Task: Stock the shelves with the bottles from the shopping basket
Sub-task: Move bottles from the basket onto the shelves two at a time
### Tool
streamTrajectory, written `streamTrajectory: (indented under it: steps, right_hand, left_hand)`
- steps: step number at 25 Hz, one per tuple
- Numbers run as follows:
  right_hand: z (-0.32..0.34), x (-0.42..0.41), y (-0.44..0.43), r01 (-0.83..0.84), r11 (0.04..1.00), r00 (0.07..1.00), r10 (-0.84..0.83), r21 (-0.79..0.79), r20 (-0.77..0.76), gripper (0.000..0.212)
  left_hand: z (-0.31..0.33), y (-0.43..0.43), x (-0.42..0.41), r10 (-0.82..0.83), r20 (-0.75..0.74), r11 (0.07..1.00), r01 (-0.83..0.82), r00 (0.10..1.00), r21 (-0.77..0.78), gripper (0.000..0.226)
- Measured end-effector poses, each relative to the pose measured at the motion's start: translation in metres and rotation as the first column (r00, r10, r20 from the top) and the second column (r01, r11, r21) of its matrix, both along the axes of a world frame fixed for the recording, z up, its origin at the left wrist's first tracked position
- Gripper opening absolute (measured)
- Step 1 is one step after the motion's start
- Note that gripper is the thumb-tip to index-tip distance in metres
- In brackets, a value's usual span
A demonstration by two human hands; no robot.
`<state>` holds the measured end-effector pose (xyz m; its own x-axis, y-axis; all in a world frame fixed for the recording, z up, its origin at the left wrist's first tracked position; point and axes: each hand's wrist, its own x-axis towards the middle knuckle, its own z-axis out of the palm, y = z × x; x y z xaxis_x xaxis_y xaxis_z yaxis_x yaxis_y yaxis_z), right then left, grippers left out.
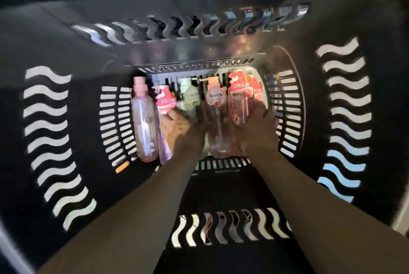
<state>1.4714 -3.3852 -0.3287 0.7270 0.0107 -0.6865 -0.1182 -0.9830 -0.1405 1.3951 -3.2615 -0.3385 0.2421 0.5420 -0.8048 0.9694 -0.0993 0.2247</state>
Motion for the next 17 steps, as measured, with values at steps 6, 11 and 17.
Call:
streamTrajectory:
  steps: [6,11,17]
  right_hand:
    - [-0.025,-0.004,-0.001,0.010,1.000,0.997,-0.012,0.026,0.081,0.105]
    - [-0.013,0.001,-0.008,0.188,0.967,0.980,-0.195,0.171,0.028,0.090]
    - [0.045,0.005,-0.016,0.230,0.933,0.970,-0.244,0.278,0.013,0.066]
  left_hand:
    - [-0.030,-0.002,-0.007,-0.008,0.087,0.984,-0.008,0.996,0.175,0.079]
    - [-0.014,-0.008,0.002,0.082,0.218,0.996,-0.071,0.972,-0.059,0.062]
    - [0.052,0.007,0.003,0.355,0.219,0.900,-0.269,0.909,-0.343,0.035]
